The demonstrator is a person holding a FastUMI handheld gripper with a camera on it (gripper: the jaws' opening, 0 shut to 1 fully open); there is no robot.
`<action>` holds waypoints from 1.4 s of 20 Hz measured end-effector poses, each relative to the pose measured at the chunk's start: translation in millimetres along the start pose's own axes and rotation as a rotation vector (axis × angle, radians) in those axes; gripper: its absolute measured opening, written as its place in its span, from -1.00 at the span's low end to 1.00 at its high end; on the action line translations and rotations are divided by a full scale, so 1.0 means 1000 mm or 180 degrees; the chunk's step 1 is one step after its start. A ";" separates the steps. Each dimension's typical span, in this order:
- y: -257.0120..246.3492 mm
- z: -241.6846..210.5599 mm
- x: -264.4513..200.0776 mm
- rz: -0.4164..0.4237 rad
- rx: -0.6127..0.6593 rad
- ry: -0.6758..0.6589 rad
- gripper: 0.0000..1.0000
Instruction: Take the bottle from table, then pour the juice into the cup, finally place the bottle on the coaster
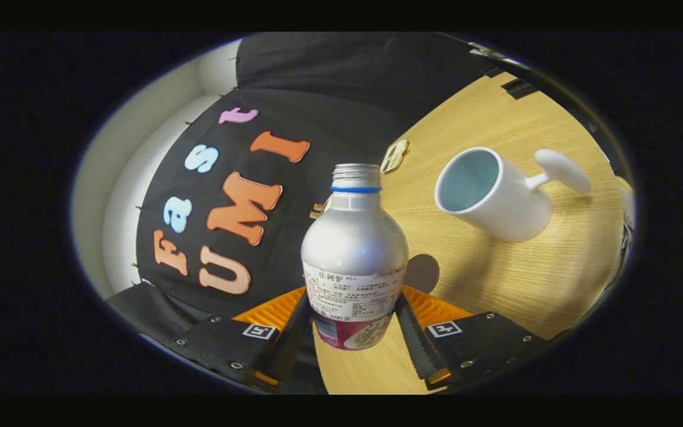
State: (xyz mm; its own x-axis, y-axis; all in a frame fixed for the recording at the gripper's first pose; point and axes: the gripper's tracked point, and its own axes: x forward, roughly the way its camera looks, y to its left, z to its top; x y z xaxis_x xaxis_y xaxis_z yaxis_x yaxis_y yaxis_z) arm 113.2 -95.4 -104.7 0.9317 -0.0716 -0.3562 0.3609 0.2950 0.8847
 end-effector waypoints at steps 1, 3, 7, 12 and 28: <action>-0.002 0.002 0.002 -0.0007 0.0041 -0.0007 0.55; -0.003 0.005 0.002 0.0000 0.0143 -0.0023 0.55; 0.000 0.015 0.002 -0.0036 0.0478 -0.0052 0.54; 0.007 0.024 0.004 0.0030 0.0907 -0.0108 0.55; 0.026 0.029 0.006 0.0189 0.1591 -0.0068 0.54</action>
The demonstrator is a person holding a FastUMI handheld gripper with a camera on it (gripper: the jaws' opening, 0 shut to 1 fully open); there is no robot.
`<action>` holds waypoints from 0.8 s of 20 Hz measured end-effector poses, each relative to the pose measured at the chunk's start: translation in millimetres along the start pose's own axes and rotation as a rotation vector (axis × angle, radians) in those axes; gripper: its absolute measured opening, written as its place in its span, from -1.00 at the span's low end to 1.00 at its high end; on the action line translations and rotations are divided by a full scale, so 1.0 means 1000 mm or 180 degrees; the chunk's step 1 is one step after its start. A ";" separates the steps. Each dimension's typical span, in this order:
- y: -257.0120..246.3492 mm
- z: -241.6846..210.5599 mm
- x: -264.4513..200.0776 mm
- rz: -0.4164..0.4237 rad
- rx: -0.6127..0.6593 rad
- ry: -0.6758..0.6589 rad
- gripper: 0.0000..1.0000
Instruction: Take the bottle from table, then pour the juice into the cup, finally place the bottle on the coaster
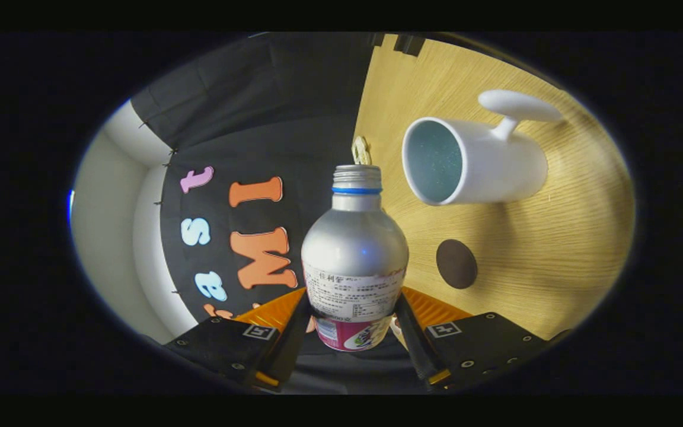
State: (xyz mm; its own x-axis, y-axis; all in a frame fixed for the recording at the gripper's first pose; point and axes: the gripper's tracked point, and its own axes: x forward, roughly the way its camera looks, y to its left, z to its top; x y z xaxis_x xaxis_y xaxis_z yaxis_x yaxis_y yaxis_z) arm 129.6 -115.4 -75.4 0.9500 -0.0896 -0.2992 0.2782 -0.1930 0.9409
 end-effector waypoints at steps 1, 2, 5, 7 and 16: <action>0.000 -0.001 0.001 0.0003 0.0034 0.0006 0.54; 0.001 -0.001 0.000 -0.0001 0.0066 0.0008 0.54; 0.002 -0.002 0.003 -0.0003 0.0140 0.0000 0.54; 0.003 -0.001 0.002 0.0009 0.0180 -0.0001 0.54; 0.010 0.001 0.001 0.0018 0.0509 -0.0035 0.54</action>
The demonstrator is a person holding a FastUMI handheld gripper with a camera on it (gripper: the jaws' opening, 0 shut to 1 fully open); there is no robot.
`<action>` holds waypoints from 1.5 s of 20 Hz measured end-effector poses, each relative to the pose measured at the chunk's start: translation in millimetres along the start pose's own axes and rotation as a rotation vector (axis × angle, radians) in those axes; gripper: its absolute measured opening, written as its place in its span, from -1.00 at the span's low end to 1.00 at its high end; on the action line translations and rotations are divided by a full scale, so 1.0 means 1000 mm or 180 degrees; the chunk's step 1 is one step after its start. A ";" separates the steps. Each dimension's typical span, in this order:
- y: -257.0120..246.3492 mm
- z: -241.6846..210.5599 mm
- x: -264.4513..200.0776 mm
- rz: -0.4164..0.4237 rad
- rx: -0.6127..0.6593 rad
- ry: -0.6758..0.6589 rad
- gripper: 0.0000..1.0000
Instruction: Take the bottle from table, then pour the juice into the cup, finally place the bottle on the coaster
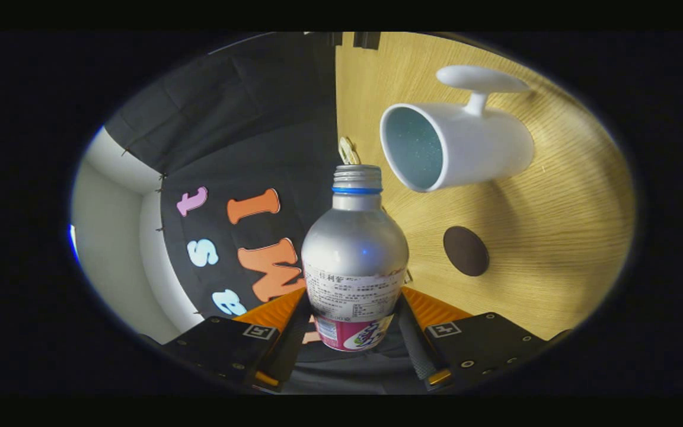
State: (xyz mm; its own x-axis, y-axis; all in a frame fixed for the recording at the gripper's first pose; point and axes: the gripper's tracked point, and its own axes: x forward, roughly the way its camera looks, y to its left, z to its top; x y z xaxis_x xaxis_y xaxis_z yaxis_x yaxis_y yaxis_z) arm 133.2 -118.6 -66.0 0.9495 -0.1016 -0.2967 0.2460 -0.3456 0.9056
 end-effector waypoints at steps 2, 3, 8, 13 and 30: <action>0.001 0.001 -0.001 0.0015 0.0046 -0.0008 0.55; 0.000 0.001 0.000 0.0005 0.0063 -0.0015 0.55; 0.002 -0.002 0.003 0.0017 0.0131 0.0009 0.55; 0.003 -0.001 0.004 0.0008 0.0179 -0.0013 0.55; 0.002 -0.003 0.007 0.0067 0.0351 -0.0065 0.54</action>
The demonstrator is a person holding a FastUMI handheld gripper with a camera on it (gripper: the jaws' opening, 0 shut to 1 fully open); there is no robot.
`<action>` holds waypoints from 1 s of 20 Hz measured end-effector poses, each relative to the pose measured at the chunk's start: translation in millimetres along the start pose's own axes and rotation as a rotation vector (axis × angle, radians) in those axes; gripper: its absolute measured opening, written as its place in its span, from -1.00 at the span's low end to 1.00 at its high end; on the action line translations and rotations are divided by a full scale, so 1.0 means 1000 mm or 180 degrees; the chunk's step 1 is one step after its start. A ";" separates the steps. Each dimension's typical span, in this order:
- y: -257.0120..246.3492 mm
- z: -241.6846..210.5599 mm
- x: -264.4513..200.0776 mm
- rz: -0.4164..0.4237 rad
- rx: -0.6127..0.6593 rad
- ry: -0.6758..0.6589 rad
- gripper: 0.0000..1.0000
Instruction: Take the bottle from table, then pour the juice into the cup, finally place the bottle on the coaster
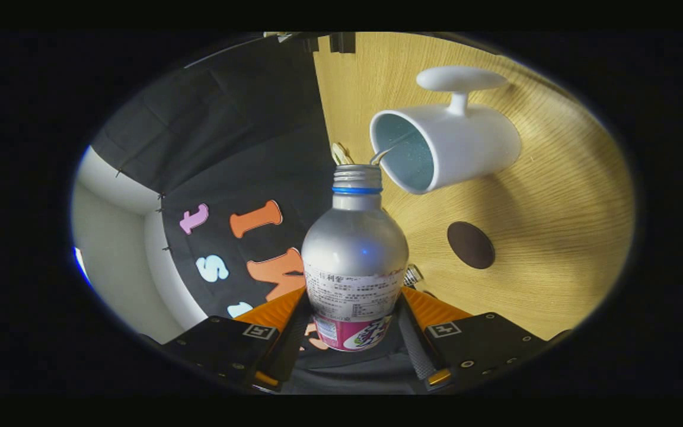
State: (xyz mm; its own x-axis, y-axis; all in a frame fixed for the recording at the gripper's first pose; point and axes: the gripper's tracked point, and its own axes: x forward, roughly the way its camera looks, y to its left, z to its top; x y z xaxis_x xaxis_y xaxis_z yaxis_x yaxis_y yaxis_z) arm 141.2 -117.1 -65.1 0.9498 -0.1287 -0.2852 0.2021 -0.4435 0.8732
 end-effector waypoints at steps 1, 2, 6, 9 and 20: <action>0.000 0.000 -0.001 -0.0004 0.0015 -0.0001 0.54; 0.000 0.001 -0.001 -0.0003 0.0038 -0.0006 0.55; 0.001 0.000 0.001 0.0003 0.0091 -0.0007 0.55; 0.002 -0.001 0.001 0.0014 0.0130 0.0002 0.55; 0.007 0.002 0.000 0.0062 0.0288 -0.0041 0.54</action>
State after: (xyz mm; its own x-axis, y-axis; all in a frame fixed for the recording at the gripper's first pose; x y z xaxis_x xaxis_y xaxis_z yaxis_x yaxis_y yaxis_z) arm 141.9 -121.4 -59.7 0.9500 -0.1491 -0.2742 0.1608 -0.5192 0.8394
